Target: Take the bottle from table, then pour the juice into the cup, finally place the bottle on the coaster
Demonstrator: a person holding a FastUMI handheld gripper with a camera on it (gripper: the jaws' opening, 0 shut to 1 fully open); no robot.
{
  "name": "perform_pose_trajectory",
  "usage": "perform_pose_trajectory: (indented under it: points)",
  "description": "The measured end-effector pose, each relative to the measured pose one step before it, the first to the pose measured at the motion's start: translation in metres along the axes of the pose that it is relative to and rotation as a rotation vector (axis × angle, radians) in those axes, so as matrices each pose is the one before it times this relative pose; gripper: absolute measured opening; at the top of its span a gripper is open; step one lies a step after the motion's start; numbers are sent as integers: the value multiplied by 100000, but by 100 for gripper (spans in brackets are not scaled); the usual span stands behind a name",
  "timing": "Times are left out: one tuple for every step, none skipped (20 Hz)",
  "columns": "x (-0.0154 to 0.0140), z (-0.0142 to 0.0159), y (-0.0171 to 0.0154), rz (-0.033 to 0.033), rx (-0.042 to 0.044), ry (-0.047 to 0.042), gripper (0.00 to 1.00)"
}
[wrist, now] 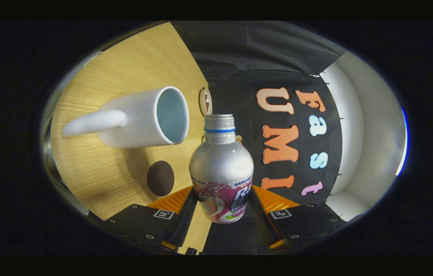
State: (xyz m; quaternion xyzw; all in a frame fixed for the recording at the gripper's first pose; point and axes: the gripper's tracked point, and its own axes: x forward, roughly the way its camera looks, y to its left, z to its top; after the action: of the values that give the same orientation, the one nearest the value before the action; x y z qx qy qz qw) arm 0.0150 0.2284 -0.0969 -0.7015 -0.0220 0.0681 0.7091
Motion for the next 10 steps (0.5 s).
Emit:
perform_pose_trajectory:
  points:
    - [-106,-8,-29,196,-504,220,74]
    - [103,-160,-35,-124,-767,105,74]
    - [-80,26,-175,65,-1136,89,74]
    - [106,-74,-95,-116,-915,128,74]
    - [-113,-47,-142,-163,-639,179,74]
    - [-75,-158,-69,55,-557,183,74]
    - [-104,87,-96,-207,-597,-136,74]
    - [56,-45,-238,41,-918,-48,74]
    - [123,-2,-196,-195,-872,39,74]
    - [-6,27,-141,-25,-786,27,74]
